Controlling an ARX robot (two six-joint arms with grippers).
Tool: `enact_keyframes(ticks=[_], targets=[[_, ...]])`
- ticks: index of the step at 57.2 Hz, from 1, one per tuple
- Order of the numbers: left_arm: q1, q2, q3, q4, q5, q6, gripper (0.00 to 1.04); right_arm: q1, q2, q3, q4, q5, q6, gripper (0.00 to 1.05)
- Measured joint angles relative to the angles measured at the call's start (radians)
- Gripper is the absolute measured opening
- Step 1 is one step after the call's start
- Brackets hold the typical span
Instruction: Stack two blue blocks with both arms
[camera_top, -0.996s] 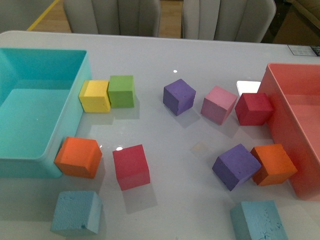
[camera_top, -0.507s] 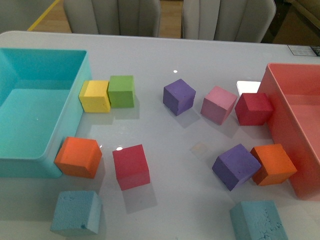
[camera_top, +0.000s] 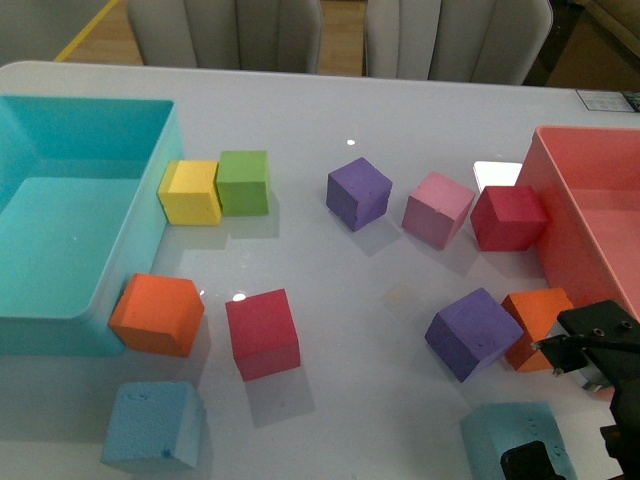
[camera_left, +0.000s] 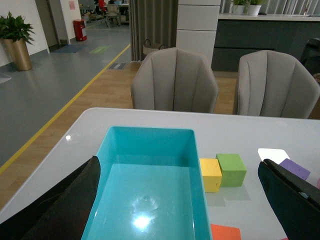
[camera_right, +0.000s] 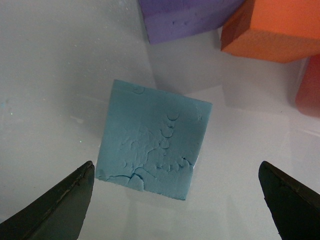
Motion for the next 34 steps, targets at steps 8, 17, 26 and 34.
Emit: enact_keyframes(ticks=[8,17,26,34], targets=[[0.0,0.0,0.0,0.0,0.0,0.0,0.96,0.012,0.115,0.048,0.036,-0.013,0.027,0.96],[0.0,0.0,0.0,0.0,0.0,0.0,0.96,0.017,0.192,0.075,0.055,-0.012,0.043,0.96],[0.0,0.0,0.0,0.0,0.0,0.0,0.96,0.018,0.244,0.084,0.073,-0.012,0.049,0.96],[0.0,0.0,0.0,0.0,0.0,0.0,0.96,0.019,0.253,0.084,0.079,-0.005,0.048,0.88]])
